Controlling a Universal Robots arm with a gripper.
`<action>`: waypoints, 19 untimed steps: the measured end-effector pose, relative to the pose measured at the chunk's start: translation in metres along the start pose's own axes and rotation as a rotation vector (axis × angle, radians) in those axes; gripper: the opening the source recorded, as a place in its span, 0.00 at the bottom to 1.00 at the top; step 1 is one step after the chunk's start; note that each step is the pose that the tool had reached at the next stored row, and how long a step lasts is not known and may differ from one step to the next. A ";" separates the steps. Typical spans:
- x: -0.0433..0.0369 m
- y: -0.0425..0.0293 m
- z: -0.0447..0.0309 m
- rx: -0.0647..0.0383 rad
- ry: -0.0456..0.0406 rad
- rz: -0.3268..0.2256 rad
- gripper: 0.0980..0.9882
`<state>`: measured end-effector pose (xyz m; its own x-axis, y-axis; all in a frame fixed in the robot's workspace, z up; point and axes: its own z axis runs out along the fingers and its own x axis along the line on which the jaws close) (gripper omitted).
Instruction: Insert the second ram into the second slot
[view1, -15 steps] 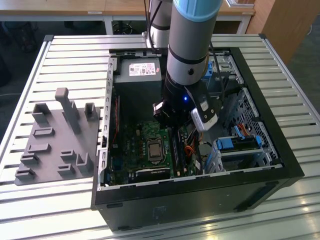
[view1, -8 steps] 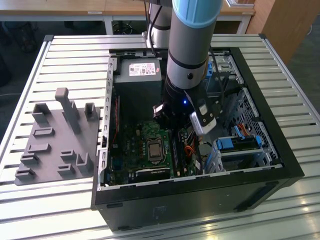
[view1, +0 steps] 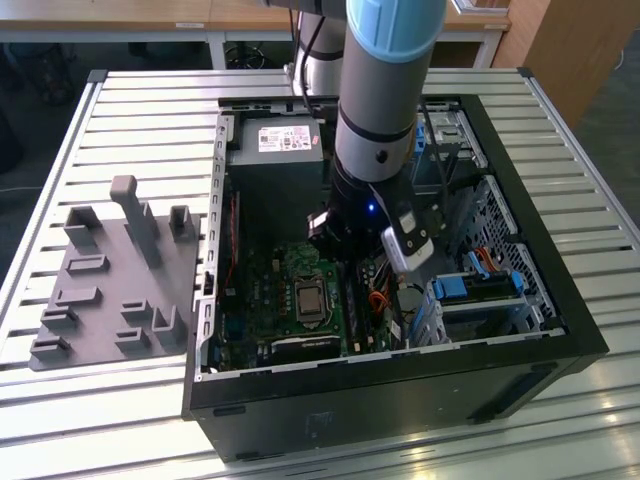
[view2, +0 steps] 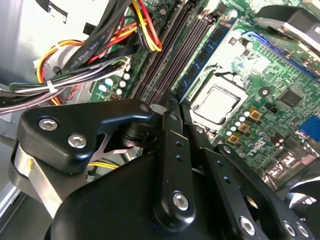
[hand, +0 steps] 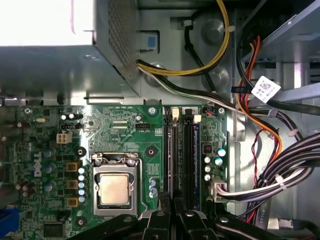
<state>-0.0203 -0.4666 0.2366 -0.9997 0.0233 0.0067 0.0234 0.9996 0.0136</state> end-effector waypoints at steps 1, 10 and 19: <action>-0.0007 0.0000 0.0005 0.000 0.0000 0.000 0.04; -0.0028 0.0002 0.0073 0.000 0.0004 -0.020 0.04; -0.0035 0.0004 0.0111 0.000 0.0003 -0.019 0.04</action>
<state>-0.0169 -0.4661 0.2255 -1.0000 0.0038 0.0067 0.0039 0.9999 0.0137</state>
